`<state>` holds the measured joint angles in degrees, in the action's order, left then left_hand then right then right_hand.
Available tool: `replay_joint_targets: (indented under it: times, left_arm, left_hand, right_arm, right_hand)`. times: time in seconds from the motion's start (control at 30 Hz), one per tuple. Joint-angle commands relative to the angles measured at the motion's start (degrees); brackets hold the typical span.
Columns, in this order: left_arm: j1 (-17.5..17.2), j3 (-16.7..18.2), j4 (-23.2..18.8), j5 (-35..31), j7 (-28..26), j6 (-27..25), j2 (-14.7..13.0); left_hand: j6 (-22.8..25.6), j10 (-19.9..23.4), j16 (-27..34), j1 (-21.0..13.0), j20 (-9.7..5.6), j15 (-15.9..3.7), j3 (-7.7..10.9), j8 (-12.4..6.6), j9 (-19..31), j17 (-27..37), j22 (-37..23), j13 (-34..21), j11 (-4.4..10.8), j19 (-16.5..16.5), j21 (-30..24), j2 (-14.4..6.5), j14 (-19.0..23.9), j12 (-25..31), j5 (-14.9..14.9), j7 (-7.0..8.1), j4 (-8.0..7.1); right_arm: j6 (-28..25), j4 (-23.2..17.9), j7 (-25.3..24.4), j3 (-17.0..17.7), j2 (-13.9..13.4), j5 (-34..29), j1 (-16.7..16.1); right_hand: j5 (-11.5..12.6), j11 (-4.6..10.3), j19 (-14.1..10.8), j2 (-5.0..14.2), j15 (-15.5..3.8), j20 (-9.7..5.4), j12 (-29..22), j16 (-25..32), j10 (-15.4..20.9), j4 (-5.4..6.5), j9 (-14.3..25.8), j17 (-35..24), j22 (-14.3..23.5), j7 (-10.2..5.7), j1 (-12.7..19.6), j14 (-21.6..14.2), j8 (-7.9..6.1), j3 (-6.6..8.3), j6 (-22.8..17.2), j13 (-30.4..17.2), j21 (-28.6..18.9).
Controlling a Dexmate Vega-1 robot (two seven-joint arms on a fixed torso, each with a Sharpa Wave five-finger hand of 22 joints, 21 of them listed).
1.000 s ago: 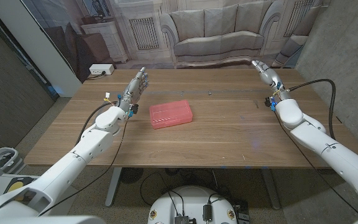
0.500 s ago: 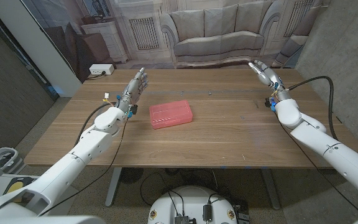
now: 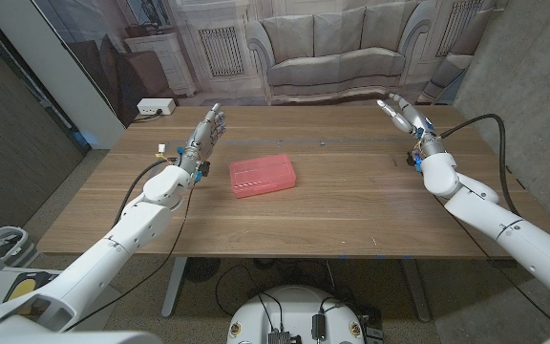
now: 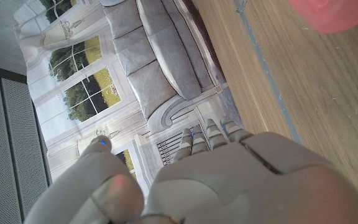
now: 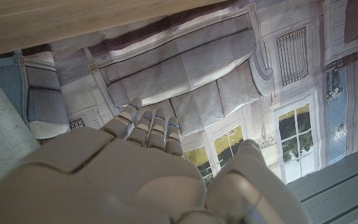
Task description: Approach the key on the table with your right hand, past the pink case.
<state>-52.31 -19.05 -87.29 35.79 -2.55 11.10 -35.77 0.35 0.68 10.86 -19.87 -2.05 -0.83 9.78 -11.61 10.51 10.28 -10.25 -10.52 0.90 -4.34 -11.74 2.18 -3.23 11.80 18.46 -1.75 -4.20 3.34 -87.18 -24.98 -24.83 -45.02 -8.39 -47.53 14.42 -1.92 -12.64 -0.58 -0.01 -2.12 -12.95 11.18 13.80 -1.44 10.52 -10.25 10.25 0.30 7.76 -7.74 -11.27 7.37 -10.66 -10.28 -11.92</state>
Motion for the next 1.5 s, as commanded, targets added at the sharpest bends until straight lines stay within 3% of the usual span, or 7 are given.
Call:
replay_joint_targets:
  times: [0.03,0.5,1.5]
  left_arm:
    - [-0.8,0.7,-0.6,0.1,-0.5,0.6,-0.4]
    - [-1.2,1.0,-0.3,0.5,-0.1,1.1,-0.4]
    - [-2.1,1.9,0.1,0.9,-0.1,2.3,-0.6]
  left_hand:
    - [0.4,0.2,0.0,-0.2,-2.53,-0.08,-0.06,-0.15,0.2,0.2,-0.2,-0.2,0.09,0.1,-0.1,-0.3,0.2,0.2,0.0,0.06,0.08]
    - [0.6,0.3,0.0,-0.3,-2.30,-0.02,-0.19,-0.14,0.2,0.2,-0.2,-0.2,0.22,0.2,-0.1,-0.4,0.3,0.1,0.0,0.11,0.09]
    - [1.4,0.7,0.0,-0.5,-2.20,0.19,-0.48,-0.22,0.2,0.1,-0.1,-0.2,0.10,0.4,-0.1,-0.6,0.7,0.1,-0.1,-0.05,0.12]
  right_arm:
    - [-4.2,-0.9,-1.4,-2.0,-0.6,-5.1,0.9]
    - [-10.1,-3.9,-1.3,-3.3,-1.5,-8.8,0.9]
    - [-19.9,-5.6,3.4,-6.5,-2.1,-11.2,3.1]
  right_hand:
    - [0.3,0.28,-0.5,0.35,-0.25,-2.09,0.0,-0.4,0.1,-0.40,0.3,-0.2,0.2,-0.19,0.3,-0.3,-0.27,0.23,-0.1,-0.3,0.3]
    - [0.5,0.27,-0.4,0.46,-0.23,-2.09,0.2,-0.4,-0.1,-0.48,0.3,-0.2,0.2,-0.35,0.4,-0.3,-0.21,0.19,0.0,-0.3,0.3]
    - [0.9,-0.27,0.5,0.80,0.27,-1.71,0.6,-0.8,-0.7,-0.50,0.3,-0.2,0.2,-0.62,0.4,0.6,-0.19,0.05,-0.3,-0.3,0.7]
